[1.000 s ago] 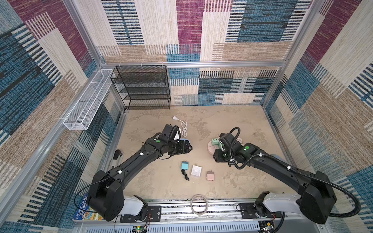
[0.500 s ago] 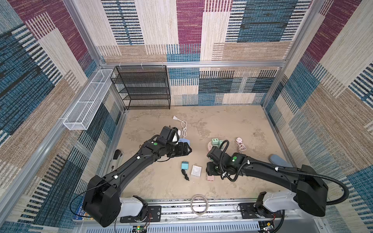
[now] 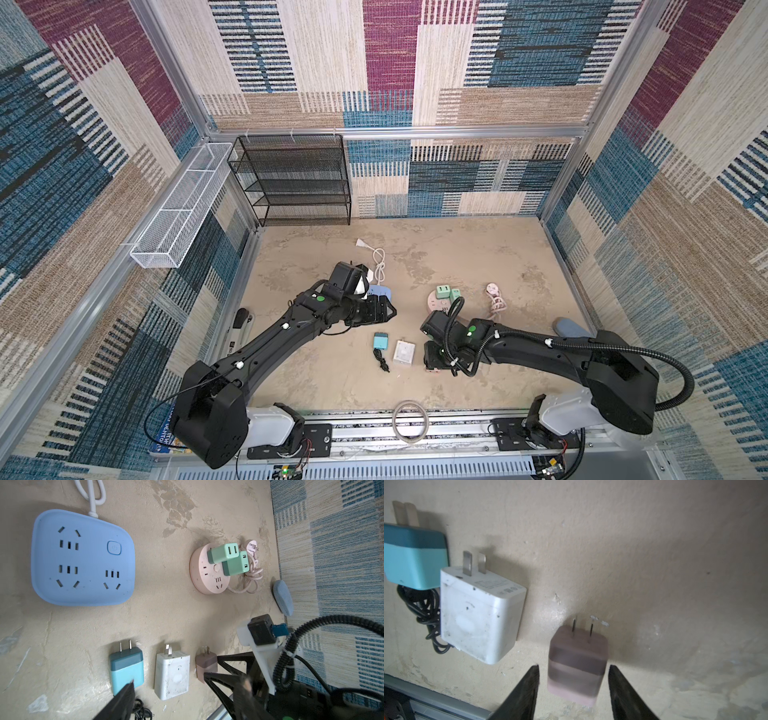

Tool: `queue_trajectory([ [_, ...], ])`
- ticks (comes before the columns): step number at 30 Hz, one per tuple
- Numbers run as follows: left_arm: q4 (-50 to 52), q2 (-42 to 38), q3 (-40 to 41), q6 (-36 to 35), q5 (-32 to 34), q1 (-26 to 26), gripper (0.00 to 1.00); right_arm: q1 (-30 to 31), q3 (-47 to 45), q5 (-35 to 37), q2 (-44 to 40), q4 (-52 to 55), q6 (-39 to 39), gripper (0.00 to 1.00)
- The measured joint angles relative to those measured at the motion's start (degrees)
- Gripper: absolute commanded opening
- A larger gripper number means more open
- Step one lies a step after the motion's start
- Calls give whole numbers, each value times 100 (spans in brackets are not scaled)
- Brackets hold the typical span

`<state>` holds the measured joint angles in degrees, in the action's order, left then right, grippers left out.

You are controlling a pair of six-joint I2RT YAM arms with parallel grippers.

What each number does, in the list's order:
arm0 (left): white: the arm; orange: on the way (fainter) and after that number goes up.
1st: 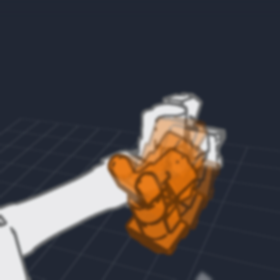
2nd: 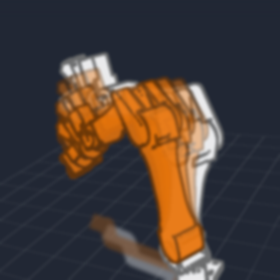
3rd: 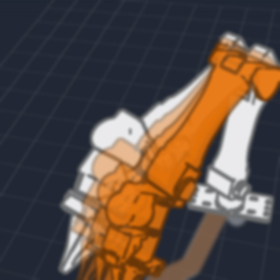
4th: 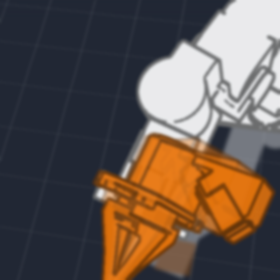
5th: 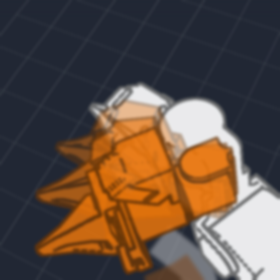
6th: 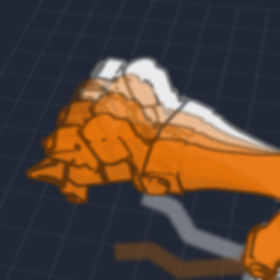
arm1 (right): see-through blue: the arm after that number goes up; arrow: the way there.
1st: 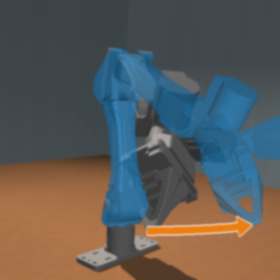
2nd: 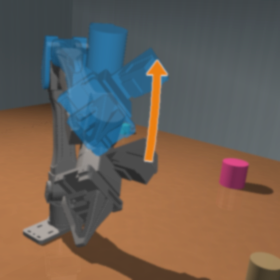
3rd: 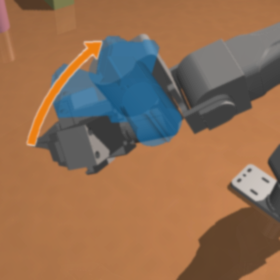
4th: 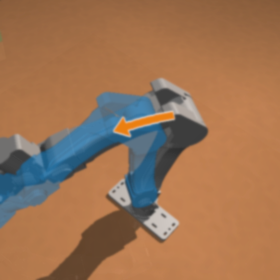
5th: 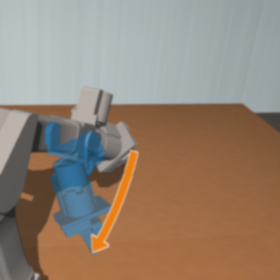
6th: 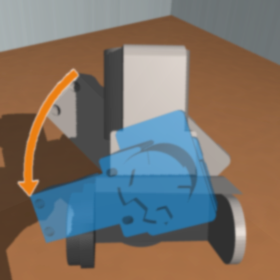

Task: Insert plugs into power strip
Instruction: Pick up the plug from the bottom-center of the table.

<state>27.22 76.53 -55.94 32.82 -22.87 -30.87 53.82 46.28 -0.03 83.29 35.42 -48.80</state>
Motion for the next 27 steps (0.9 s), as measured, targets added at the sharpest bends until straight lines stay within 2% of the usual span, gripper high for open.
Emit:
queue_trajectory([
  [7,-42,-31,66,4,-7,-4,78,7,-20,-103,267,-107,35,54],
  [12,-79,-68,98,9,-4,-15,78,7,-17,-103,337,-118,96,49],
  [16,-79,-74,105,17,-4,-15,77,7,37,-61,337,-66,205,28],
  [19,-81,-15,92,17,-20,-15,76,11,92,22,337,42,369,4],
  [20,-79,24,81,17,-22,-17,76,11,116,46,328,90,415,0],
  [27,-81,278,-22,13,-146,-87,68,9,562,570,-70,564,1228,0],
])
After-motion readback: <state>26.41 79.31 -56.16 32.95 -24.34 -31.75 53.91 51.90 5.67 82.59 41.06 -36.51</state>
